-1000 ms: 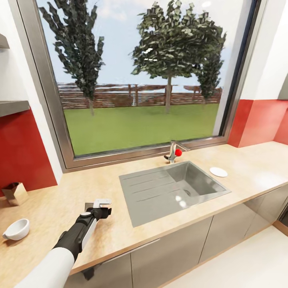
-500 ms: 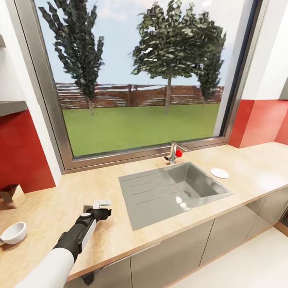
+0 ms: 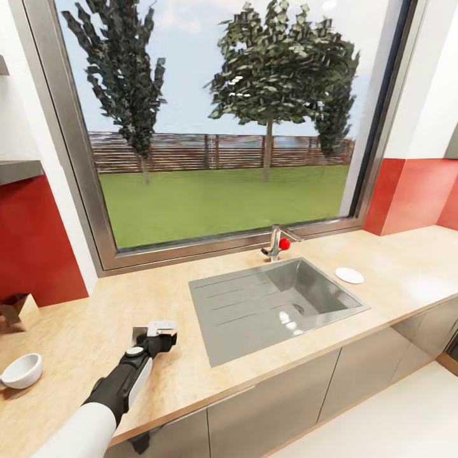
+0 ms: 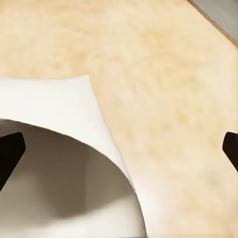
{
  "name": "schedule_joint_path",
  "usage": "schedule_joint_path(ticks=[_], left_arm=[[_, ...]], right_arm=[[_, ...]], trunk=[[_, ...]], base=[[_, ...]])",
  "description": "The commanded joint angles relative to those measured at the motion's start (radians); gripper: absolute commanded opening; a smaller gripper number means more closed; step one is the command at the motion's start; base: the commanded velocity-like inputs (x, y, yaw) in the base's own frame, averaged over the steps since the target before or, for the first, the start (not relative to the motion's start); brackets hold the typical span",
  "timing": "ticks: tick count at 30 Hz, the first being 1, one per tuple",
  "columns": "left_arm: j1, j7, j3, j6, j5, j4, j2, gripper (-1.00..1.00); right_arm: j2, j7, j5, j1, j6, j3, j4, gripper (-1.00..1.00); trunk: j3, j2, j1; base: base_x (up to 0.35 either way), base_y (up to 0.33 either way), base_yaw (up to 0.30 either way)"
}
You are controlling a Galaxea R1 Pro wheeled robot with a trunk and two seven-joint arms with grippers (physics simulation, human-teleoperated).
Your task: Set up a coffee station on the kitchen countertop: keep the coffee maker on the countertop, move the bottle of coffee from the kitchen shelf to the counter next to the coffee maker, place a paper coffee filter on top of the coffee maker, put the saucer next to the coffee maker with the coffee cup on the saucer, and place the electric kettle next to the coffee maker.
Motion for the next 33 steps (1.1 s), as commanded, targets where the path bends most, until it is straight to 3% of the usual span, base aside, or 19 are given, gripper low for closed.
schedule_joint_path(ticks=[1, 18, 19, 33], left_arm=[[0.001, 0.002, 0.000, 0.004, -0.002, 0.000, -0.001, 1.00], [0.002, 0.002, 0.003, -0.002, 0.003, 0.031, 0.002, 1.00], [0.003, 0.002, 0.003, -0.002, 0.003, 0.034, 0.002, -1.00], [0.007, 0.000, 0.004, -0.002, 0.005, 0.047, 0.005, -1.00]], right_arm=[[-0.001, -0.007, 0.009, 0.000, -0.001, 0.002, 0.001, 1.00], [-0.001, -0.007, 0.009, 0.000, -0.001, 0.002, 0.001, 1.00], [-0.001, -0.007, 0.009, 0.000, -0.001, 0.003, 0.001, 1.00], [0.000, -0.006, 0.009, 0.000, -0.001, 0.003, 0.001, 1.00]], trunk=[[0.000, -0.001, 0.000], [0.000, -0.001, 0.000], [0.000, -0.001, 0.000], [0.000, -0.001, 0.000]], base=[[0.000, 0.000, 0.000], [0.000, 0.000, 0.000], [0.000, 0.000, 0.000], [0.000, 0.000, 0.000]])
